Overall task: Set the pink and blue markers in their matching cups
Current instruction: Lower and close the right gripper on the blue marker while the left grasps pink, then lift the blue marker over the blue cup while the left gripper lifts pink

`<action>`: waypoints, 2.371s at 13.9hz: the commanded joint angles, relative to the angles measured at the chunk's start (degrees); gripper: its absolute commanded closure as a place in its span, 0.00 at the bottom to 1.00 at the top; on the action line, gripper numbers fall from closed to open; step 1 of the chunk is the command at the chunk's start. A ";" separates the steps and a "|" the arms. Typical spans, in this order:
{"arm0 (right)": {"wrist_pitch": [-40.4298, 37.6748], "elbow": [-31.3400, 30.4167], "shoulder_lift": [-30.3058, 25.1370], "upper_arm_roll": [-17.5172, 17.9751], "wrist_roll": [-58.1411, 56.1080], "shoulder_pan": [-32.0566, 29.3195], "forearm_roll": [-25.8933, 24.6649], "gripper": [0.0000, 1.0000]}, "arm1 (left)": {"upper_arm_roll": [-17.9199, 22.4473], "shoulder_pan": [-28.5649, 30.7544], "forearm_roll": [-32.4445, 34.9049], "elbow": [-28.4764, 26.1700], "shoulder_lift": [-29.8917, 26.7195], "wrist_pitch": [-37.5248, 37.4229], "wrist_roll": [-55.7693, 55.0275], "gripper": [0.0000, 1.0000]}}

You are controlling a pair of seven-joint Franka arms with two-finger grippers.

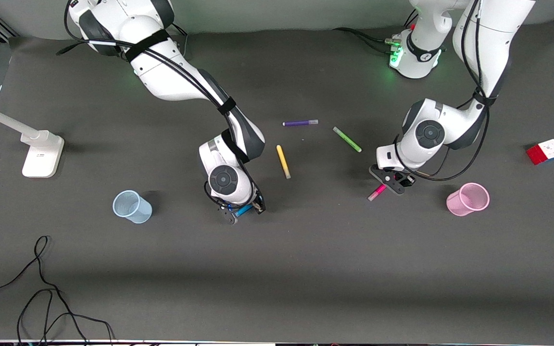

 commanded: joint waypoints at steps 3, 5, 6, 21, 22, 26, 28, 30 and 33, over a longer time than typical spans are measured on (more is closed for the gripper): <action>-0.81 1.06 -0.76 -1.09 1.76 0.53 -0.62 1.00 | 0.14 0.03 0.75 1.52 0.50 -0.77 -1.37 0.95; -3.60 0.97 -4.89 -1.70 1.67 -0.44 -0.18 1.00 | 0.14 0.38 0.75 1.96 -0.11 -1.03 -2.33 0.96; -7.28 1.32 -7.34 -2.67 1.49 -1.14 0.17 1.00 | 0.14 0.56 0.66 2.40 -0.73 -1.21 -3.12 0.97; -55.39 -1.39 -35.49 -4.69 -31.07 -29.61 19.42 1.00 | 1.28 16.71 -7.25 37.38 -10.05 -54.47 -10.16 0.98; -55.57 -2.71 -35.23 -4.79 -35.29 -31.02 19.51 1.00 | 1.28 18.65 -7.07 37.47 -10.05 -54.65 -9.20 0.98; -55.31 -3.42 -29.26 -4.96 -44.63 -34.10 20.29 1.00 | 1.28 21.04 -4.88 37.56 -9.44 -57.27 -8.84 1.00; -55.13 -3.51 -25.75 -4.96 -50.16 -35.86 20.56 1.00 | 1.19 20.52 -3.39 37.90 -8.56 -60.35 -9.02 1.00; -54.69 -3.34 -22.15 -4.96 -51.41 -38.48 23.44 1.00 | 1.19 20.25 -3.21 41.05 -6.55 -63.95 -9.45 1.00; -52.06 -3.60 -19.59 -4.96 -53.88 -39.64 23.90 1.00 | 1.10 20.07 -2.07 49.74 0.21 -73.60 -9.63 0.99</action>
